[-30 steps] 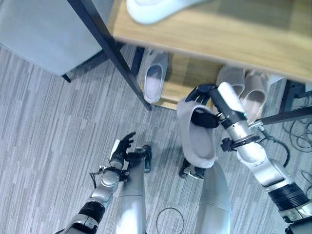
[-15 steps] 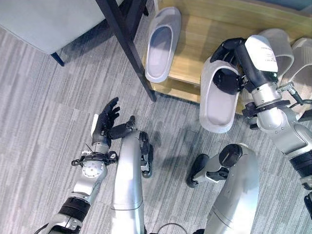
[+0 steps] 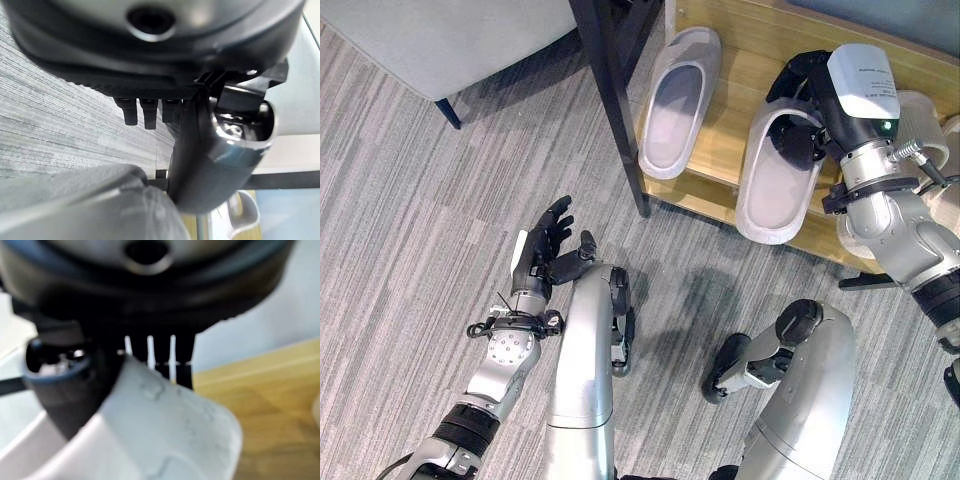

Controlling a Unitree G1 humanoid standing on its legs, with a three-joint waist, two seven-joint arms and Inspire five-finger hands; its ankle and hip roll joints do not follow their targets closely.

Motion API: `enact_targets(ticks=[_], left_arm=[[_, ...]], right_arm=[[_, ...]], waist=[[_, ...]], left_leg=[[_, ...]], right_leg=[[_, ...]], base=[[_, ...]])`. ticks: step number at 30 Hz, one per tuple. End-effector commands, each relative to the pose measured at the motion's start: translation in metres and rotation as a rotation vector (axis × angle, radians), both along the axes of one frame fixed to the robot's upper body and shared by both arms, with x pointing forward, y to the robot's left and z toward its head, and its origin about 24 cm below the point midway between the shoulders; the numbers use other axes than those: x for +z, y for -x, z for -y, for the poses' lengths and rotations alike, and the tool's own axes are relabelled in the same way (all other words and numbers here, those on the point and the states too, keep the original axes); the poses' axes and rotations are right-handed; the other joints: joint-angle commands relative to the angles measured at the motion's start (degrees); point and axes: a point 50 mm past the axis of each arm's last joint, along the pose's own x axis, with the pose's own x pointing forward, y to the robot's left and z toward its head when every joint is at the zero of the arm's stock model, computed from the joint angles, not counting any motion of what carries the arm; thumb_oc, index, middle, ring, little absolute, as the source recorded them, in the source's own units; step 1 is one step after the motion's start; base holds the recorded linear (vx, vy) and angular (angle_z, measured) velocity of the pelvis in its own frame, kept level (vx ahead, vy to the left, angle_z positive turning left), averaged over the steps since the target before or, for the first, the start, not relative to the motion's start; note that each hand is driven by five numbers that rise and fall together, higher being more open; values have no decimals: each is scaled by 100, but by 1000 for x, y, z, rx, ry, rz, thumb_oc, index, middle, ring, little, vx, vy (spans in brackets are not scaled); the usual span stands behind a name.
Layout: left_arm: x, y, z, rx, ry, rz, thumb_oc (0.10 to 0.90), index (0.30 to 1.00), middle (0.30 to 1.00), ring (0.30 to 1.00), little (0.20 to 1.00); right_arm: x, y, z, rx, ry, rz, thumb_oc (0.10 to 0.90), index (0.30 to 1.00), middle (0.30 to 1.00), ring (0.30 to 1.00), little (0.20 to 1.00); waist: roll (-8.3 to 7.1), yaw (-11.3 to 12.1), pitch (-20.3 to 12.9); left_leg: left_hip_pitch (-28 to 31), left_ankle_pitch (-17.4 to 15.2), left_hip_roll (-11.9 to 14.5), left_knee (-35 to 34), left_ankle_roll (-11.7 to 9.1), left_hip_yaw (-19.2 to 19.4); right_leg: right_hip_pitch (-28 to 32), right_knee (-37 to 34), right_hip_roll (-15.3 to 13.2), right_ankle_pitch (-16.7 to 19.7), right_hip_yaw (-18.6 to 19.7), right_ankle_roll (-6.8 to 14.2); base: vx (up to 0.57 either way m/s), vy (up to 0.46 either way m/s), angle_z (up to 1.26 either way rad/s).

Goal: Arrange the slippers neatly on the shoe rack.

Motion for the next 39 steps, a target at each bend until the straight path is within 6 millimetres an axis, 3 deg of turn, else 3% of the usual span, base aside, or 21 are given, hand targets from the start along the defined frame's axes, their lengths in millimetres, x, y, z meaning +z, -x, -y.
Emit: enact_targets(ticks=[1,11,12,13,14,22,35,39], left_arm=[[-77,54,13,-86,-86,-321,800,900,900,900,900],[-70,54,27,-166,-84,-290,800,900,900,900,900],[-69,53,29,-173,-81,-283,800,900,900,900,900],[-68,52,29,-173,-80,-282,800,900,900,900,900],[-66,51,30,-183,-79,-273,800,900,900,900,900],[-63,48,33,-181,-59,-262,800,900,900,900,900],[-60,48,21,-156,-83,-267,800,900,900,900,900],[-59,46,14,-136,-92,-268,800,900,900,900,900]], right_arm=[[79,23,-4,25,24,321,400,300,300,300,300],[101,19,17,-124,53,364,400,300,300,300,300],[105,20,18,-130,54,375,516,474,474,474,474],[105,20,18,-130,55,375,516,474,474,474,474],[107,20,22,-152,51,374,800,900,900,900,900],[108,17,18,-115,-3,356,800,900,900,900,900],[82,25,-10,140,-50,230,800,900,900,900,900],[75,23,-11,162,-35,145,800,900,900,900,900]], waist=[[-15,350,-69],[-22,524,-69],[-48,544,-69],[-43,538,-69],[-65,557,-69],[-97,552,-69],[-34,315,-69],[-49,284,-69]], left_leg=[[-69,-821,385,61,-153,-54],[-69,-887,310,98,-177,-2],[-69,-871,304,86,-184,12],[-69,-869,301,83,-183,15],[-69,-868,293,79,-200,26],[-69,-881,281,146,-254,3],[-69,-970,299,593,-328,-129],[-69,-963,313,642,-364,-160]], right_leg=[[62,165,187,-233,578,-328],[62,357,52,-322,681,-393],[62,387,23,-328,692,-414],[62,386,18,-330,694,-414],[62,403,2,-304,716,-404],[62,520,-4,-355,707,-440],[62,943,130,-450,683,-396],[62,1012,115,-448,692,-371]], base=[[18,-4,7],[14,-8,10],[6,-20,8],[7,-33,11],[1,-22,8],[-11,-21,11],[-2,-3,-3],[1,1,-1]])
